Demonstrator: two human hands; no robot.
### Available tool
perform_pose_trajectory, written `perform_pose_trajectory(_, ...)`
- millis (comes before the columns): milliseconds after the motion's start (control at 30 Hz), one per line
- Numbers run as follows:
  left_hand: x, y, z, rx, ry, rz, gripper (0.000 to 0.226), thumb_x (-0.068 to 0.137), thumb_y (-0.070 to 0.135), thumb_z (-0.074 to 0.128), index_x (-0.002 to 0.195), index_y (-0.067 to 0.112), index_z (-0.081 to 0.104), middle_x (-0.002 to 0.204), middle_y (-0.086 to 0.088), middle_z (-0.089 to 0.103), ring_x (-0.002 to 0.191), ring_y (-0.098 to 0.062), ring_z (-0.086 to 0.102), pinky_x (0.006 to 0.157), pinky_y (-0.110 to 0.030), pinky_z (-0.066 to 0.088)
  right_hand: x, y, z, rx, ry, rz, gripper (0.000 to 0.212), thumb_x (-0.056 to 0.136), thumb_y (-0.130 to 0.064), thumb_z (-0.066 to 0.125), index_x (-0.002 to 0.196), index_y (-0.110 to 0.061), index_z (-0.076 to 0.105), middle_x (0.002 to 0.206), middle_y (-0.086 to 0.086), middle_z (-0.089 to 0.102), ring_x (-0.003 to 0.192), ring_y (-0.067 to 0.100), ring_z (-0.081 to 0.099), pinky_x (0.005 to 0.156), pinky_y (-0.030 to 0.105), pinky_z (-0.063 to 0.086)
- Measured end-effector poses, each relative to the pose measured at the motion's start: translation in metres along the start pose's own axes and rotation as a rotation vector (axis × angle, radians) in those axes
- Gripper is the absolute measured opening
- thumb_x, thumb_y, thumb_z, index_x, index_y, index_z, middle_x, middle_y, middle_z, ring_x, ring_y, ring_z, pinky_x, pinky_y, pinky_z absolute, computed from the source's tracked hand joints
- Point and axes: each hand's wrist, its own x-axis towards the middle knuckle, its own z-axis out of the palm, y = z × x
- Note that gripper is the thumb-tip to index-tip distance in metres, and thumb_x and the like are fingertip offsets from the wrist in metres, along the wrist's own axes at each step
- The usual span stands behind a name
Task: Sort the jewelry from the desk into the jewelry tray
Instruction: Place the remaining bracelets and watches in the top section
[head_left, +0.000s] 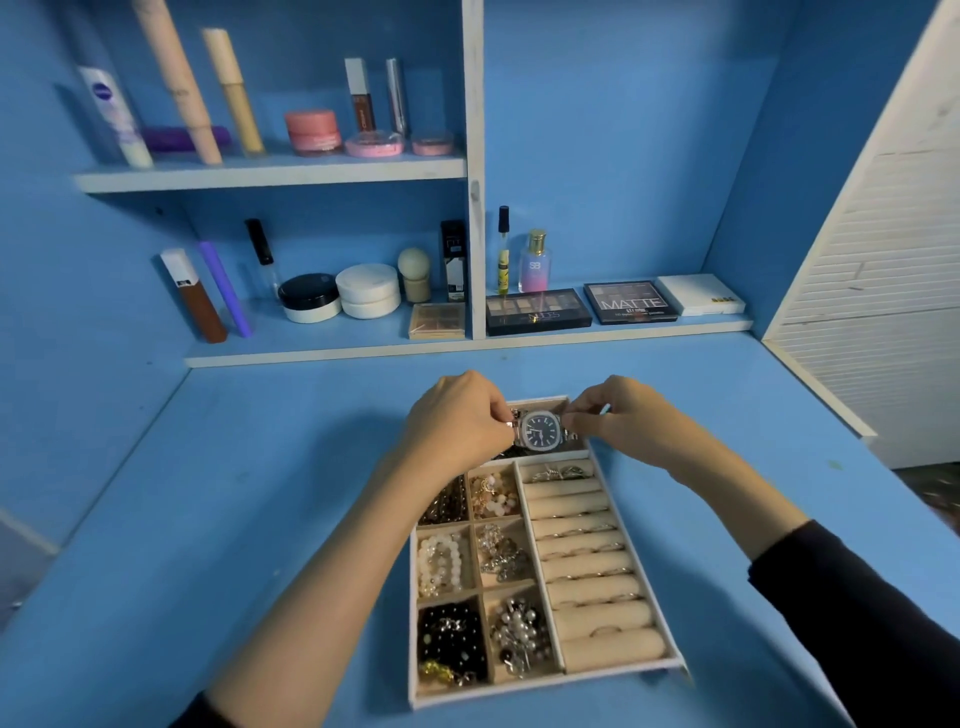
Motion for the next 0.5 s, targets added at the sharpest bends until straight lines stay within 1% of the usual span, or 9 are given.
perform_pose_trajectory(67,-0.002,0.001,0.003,0.055,-0.007,0.010,0.020,0.077,0.010,0.058,0.087,0.021,0.072,0.090,0.007,0.068,0.081,-0.012,0.059,0.068,-0.025,0.044,0.001,0.001,0.002,-0.092,0.031,-0.038,0.010,0.088,-0.020,0.061,0.081,-0.018,0.069,0.088,0.007,0.060,0.071,0.014,0.050,0.057,0.021,0.036)
perform_pose_trajectory(133,-0.002,0.002,0.005,0.099,-0.005,0.024,0.023,0.076,0.009,0.056,0.088,0.021,0.071,0.090,0.006,0.069,0.082,-0.014,0.059,0.069,-0.026,0.045,0.001,0.001,0.004,-0.209,0.080,-0.067,0.011,0.087,-0.023,0.062,0.090,-0.019,0.071,0.094,0.003,0.049,0.080,0.016,0.050,0.065,0.024,0.036)
perform_pose_trajectory(200,0.000,0.001,0.006,0.134,-0.002,0.039,0.022,0.077,0.010,0.058,0.089,0.022,0.071,0.090,0.004,0.069,0.087,-0.015,0.059,0.073,-0.029,0.049,0.001,0.001,0.005,-0.308,0.106,-0.081,0.015,0.087,-0.024,0.061,0.097,-0.020,0.071,0.095,0.000,0.043,0.089,0.017,0.049,0.073,0.027,0.037)
perform_pose_trajectory(267,0.003,0.000,0.007,0.181,0.010,0.066,0.018,0.079,0.014,0.061,0.090,0.023,0.071,0.094,0.004,0.068,0.094,-0.017,0.057,0.076,-0.030,0.047,-0.001,-0.001,0.007,-0.361,0.123,-0.093,0.015,0.087,-0.023,0.060,0.097,-0.020,0.072,0.095,0.000,0.042,0.093,0.019,0.048,0.073,0.027,0.038)
perform_pose_trajectory(333,0.006,-0.001,0.006,0.217,0.023,0.090,0.015,0.080,0.018,0.063,0.092,0.024,0.070,0.098,0.005,0.066,0.100,-0.018,0.053,0.075,-0.028,0.041,-0.002,-0.003,0.008,-0.380,0.151,-0.099,0.014,0.086,-0.023,0.062,0.097,-0.021,0.071,0.093,-0.001,0.042,0.091,0.019,0.049,0.070,0.026,0.037)
perform_pose_trajectory(400,0.010,-0.002,0.004,0.221,0.006,0.093,0.017,0.079,0.019,0.065,0.095,0.026,0.067,0.099,0.006,0.064,0.100,-0.016,0.053,0.073,-0.027,0.038,-0.003,-0.002,0.008,-0.363,0.170,-0.092,0.016,0.084,-0.025,0.065,0.099,-0.024,0.068,0.091,-0.002,0.044,0.085,0.018,0.049,0.068,0.027,0.037)
perform_pose_trajectory(500,0.019,-0.006,-0.003,0.096,-0.041,0.089,0.022,0.081,0.020,0.062,0.102,0.027,0.062,0.103,0.005,0.061,0.101,-0.015,0.051,0.076,-0.029,0.041,-0.006,0.002,0.007,-0.253,0.215,-0.083,0.019,0.084,-0.031,0.065,0.100,-0.023,0.064,0.083,-0.001,0.049,0.074,0.016,0.049,0.063,0.028,0.036)
